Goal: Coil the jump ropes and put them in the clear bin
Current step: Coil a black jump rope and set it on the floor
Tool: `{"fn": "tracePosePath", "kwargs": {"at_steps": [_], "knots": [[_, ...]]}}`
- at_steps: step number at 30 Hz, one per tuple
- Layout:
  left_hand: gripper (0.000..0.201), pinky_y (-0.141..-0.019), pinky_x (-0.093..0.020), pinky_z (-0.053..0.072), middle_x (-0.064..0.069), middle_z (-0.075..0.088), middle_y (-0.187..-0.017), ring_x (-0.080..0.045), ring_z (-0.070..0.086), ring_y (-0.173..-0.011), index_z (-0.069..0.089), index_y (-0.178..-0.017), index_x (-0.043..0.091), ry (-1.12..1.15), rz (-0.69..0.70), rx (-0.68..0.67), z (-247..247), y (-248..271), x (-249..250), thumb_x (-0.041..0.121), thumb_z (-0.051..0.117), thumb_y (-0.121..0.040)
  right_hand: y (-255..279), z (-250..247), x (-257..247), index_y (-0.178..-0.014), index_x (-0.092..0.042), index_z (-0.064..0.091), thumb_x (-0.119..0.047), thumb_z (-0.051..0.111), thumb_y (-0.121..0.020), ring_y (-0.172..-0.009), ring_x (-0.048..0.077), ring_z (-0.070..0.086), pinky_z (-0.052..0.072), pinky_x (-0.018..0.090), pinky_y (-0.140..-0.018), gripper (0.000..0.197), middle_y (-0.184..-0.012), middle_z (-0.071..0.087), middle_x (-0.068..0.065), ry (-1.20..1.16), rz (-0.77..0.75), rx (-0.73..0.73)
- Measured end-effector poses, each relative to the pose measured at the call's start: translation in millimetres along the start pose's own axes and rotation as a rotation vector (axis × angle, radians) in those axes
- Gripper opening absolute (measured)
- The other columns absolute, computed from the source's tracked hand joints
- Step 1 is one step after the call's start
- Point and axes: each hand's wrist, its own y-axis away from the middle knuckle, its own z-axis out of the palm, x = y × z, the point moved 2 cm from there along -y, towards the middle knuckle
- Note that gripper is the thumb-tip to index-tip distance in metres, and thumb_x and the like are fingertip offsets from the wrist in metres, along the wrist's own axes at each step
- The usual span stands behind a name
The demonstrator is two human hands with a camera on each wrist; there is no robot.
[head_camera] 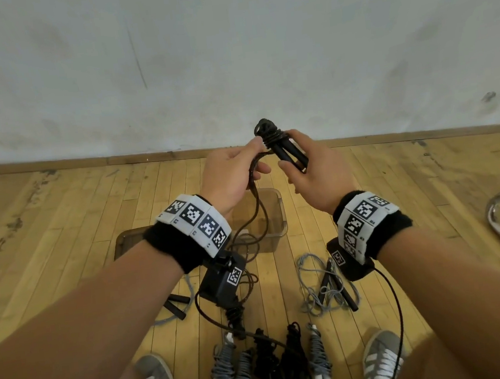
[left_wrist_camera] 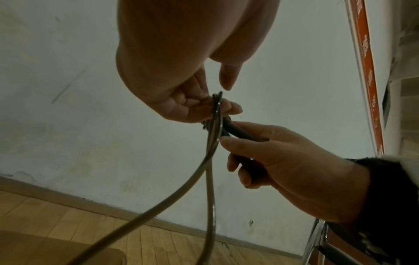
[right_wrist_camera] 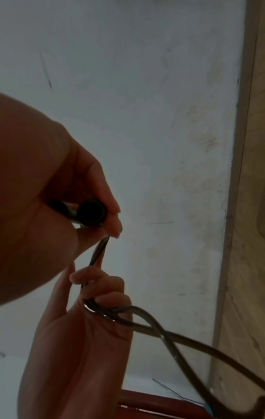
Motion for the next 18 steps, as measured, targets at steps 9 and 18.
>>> {"fn": "tracePosePath", "kwargs": {"at_steps": [9, 18], "knots": [[0.027, -0.071, -0.027, 0.051, -0.001, 0.078, -0.075, -0.007, 0.064, -0.064, 0.08, -0.096, 0.021, -0.013, -0.034, 0.065, -1, -1, -2, 0.045, 0.067, -0.096, 7, 9, -8, -0.149, -0.033, 0.037, -0.034, 0.037, -0.109, -0.068, 0.004, 0.055, 0.044, 0.03, -0.061, 0.04, -0.08, 0.058, -0.011, -0.168, -0.043, -0.065], [0.04, -0.068, -0.025, 0.049, 0.001, 0.074, -0.071, -0.008, 0.061, -0.062, 0.081, -0.088, 0.017, 0.025, -0.079, 0.127, -7, -7, -7, 0.057, 0.075, -0.085, 13, 8, -28, -0.153, -0.03, 0.035, -0.03, 0.061, -0.1, -0.088, -0.002, 0.06, 0.054, 0.024, -0.079, 0.058, -0.108, 0.062, -0.015, -0.306, -0.129, -0.046]]}}
